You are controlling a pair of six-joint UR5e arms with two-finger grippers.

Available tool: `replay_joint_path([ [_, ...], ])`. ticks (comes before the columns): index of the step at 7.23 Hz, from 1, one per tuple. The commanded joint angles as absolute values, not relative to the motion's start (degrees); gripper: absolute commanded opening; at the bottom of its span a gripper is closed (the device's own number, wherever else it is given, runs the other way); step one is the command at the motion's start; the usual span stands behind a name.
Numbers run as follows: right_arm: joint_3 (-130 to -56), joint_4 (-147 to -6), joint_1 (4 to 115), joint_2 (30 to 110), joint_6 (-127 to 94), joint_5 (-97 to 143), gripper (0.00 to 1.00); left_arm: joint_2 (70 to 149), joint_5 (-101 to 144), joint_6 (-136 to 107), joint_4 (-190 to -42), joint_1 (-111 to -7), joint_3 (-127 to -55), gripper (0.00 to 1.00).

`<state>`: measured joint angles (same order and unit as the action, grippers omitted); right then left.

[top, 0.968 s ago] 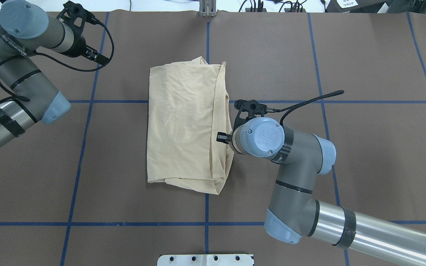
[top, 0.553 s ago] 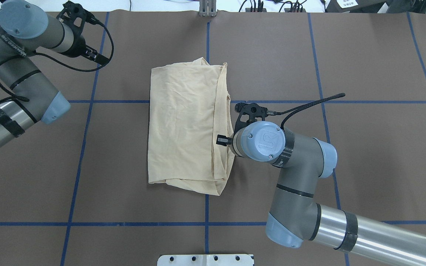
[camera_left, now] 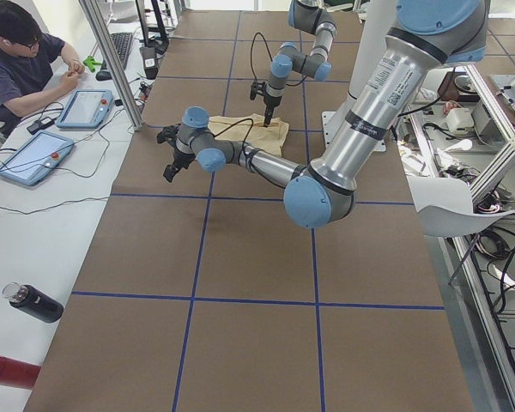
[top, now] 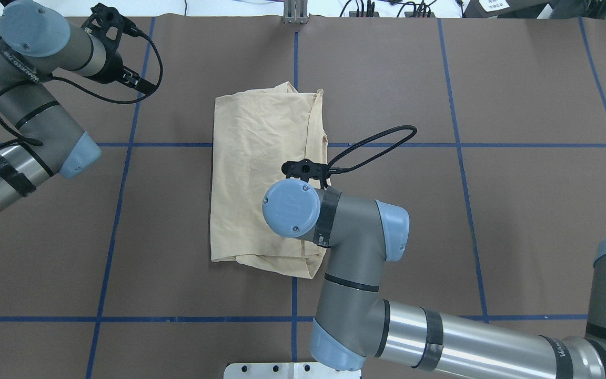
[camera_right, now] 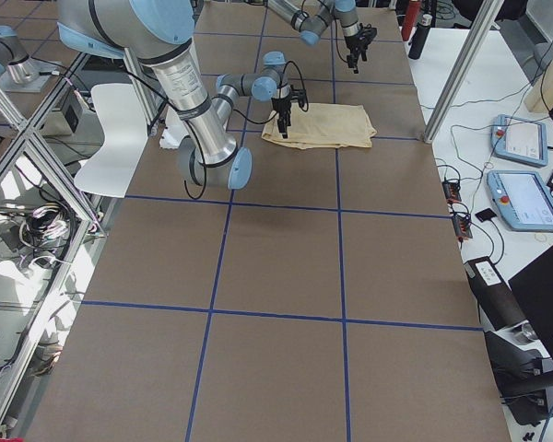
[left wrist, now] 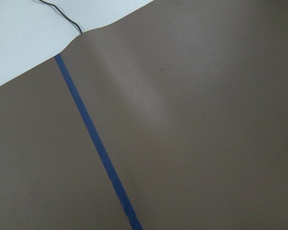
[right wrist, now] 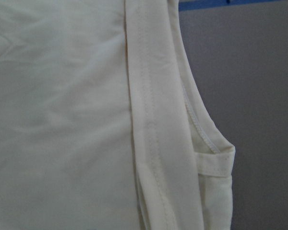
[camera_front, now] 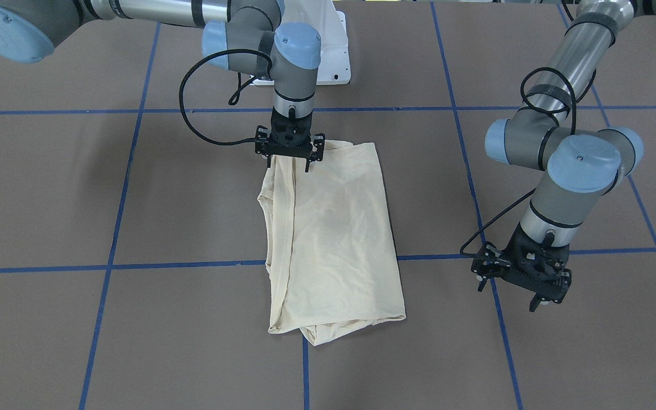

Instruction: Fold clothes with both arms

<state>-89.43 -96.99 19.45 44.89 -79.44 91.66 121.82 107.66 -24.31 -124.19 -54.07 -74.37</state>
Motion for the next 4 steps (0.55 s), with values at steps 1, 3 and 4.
replay_joint_path([
  [1,-89.21,-98.70,18.90,45.09,-73.50,91.67,0.30,121.82,107.67,-24.34,-124.19,-53.96,-74.36,1.00],
  [3,-91.39,-103.07,18.98,45.61,-66.92,91.58,0.21,121.82,107.67,-24.35,-124.19,-53.88,-74.36,1.00],
  [4,-93.76,-105.27,19.42,46.49,-64.97,91.58,0.14,121.82,107.67,-24.35,-124.19,-53.79,-74.36,1.00],
])
